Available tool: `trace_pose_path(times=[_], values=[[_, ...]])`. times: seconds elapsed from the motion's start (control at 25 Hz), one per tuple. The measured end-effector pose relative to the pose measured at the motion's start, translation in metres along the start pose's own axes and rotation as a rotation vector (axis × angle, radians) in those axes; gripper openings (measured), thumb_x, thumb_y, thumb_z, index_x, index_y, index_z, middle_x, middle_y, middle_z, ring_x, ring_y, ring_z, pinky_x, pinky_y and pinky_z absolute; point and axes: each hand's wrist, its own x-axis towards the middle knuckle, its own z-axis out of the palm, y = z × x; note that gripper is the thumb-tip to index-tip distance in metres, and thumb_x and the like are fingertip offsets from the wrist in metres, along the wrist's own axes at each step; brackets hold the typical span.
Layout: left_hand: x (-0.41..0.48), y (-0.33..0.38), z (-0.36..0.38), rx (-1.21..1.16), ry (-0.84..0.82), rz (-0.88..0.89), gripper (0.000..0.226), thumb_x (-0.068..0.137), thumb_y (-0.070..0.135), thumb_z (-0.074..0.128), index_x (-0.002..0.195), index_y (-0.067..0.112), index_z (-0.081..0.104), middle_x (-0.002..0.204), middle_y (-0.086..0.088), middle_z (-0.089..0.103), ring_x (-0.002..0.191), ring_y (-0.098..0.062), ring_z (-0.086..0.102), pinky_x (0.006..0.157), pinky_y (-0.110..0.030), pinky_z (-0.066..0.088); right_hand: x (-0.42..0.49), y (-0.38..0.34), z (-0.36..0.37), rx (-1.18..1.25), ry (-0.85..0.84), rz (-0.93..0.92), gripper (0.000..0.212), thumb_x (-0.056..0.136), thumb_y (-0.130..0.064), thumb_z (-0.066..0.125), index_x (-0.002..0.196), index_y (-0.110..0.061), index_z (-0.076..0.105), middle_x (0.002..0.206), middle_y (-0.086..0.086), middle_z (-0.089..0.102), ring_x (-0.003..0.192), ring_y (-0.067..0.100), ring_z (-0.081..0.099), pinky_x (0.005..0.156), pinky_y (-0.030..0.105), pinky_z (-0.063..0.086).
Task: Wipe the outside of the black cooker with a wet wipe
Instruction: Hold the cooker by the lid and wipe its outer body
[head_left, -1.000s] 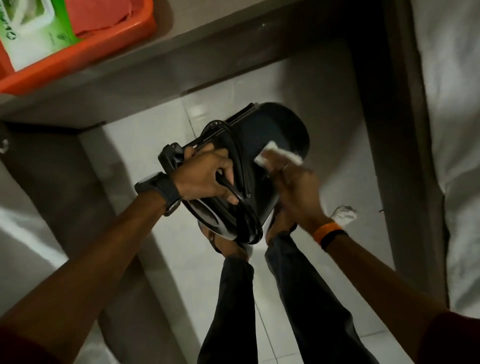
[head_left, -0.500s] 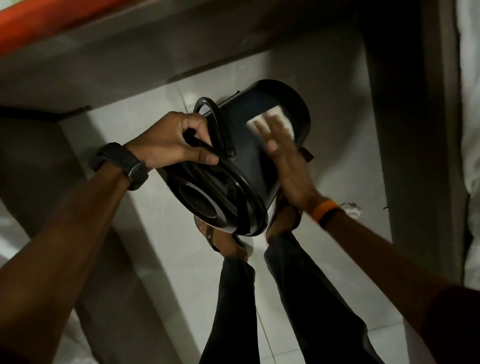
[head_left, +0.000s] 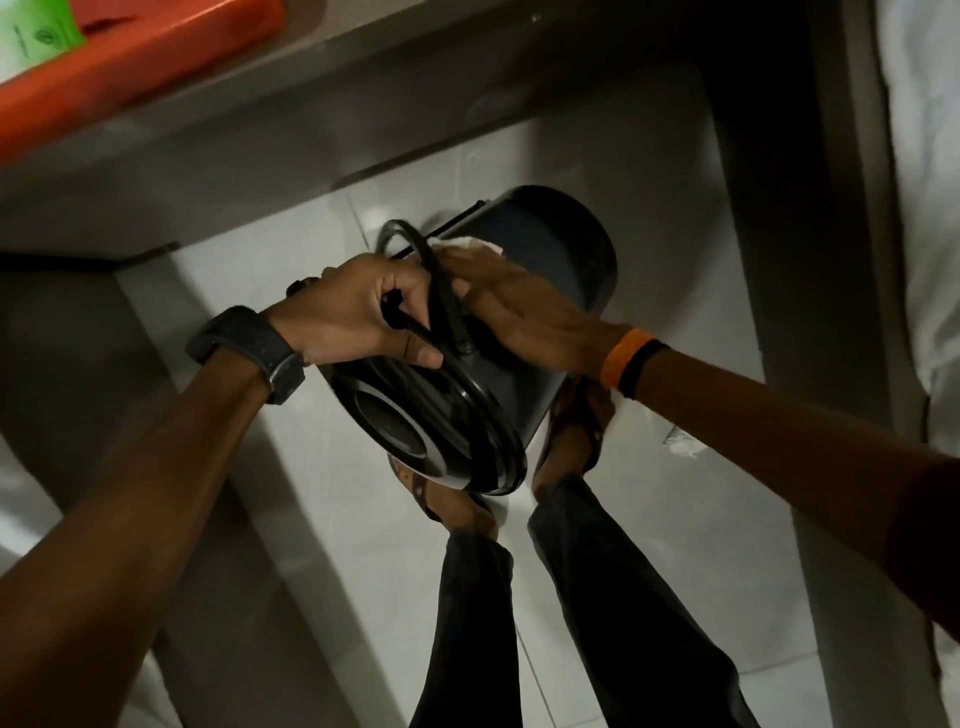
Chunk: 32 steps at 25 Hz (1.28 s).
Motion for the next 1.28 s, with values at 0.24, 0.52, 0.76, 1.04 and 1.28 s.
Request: trace_pose_path(times=[0.24, 0.52, 0.76, 1.04, 1.28], values=[[0.002, 0.013, 0.008, 0.038, 0.01, -0.026, 0.024, 0.065, 0.012, 0.089, 0.075, 0.006, 0.067, 0.071, 0.016, 0.066, 0.069, 0.003, 0.061, 0.066, -0.005, 0.046, 0.001, 0.032, -0.048, -0.13, 0.049, 0.373, 0.045, 0.113, -0.027, 0.028, 0.155, -0.02, 0.041, 0.163, 0.007, 0.039, 0.156, 0.024, 0.027, 0.129, 0.036, 0.014], [0.012, -0.006, 0.004, -0.162, 0.138, -0.09, 0.011, 0.085, 0.011, 0.071, 0.087, 0.005, 0.062, 0.083, 0.0, 0.059, 0.083, -0.013, 0.056, 0.086, -0.029, 0.046, -0.09, 0.023, 0.016, 0.329, 0.162, 0.329, 0.051, 0.112, -0.037, 0.024, 0.162, -0.034, 0.021, 0.172, -0.016, 0.013, 0.161, 0.004, 0.007, 0.131, 0.025, 0.002], [0.025, 0.005, 0.07, 0.247, 0.962, 0.11, 0.022, 0.104, 0.006, 0.041, 0.111, 0.0, 0.062, 0.118, -0.015, 0.062, 0.123, -0.03, 0.051, 0.11, -0.044, 0.039, -0.055, 0.064, 0.004, 0.688, 0.413, 0.812, 0.062, 0.103, -0.063, 0.028, 0.156, -0.032, 0.038, 0.164, 0.0, 0.04, 0.152, 0.023, 0.037, 0.127, 0.051, 0.028], [0.041, 0.033, 0.11, 0.903, 0.414, 0.723, 0.027, 0.098, 0.036, 0.053, 0.095, 0.015, 0.07, 0.095, -0.008, 0.067, 0.092, -0.027, 0.061, 0.088, -0.04, 0.047, -0.044, 0.057, 0.004, 0.953, 0.238, 0.636, 0.06, 0.109, -0.051, 0.026, 0.143, -0.015, 0.059, 0.148, 0.008, 0.061, 0.139, 0.026, 0.057, 0.118, 0.036, 0.043], [0.049, 0.043, 0.076, 0.674, 0.465, 0.442, 0.028, 0.088, 0.034, 0.058, 0.068, 0.015, 0.055, 0.075, -0.002, 0.057, 0.081, -0.023, 0.053, 0.077, -0.036, 0.035, -0.085, 0.078, 0.012, 0.973, 0.4, 0.845, 0.061, 0.106, -0.057, 0.028, 0.158, -0.026, 0.037, 0.164, 0.003, 0.041, 0.137, 0.013, 0.05, 0.106, 0.023, 0.041]])
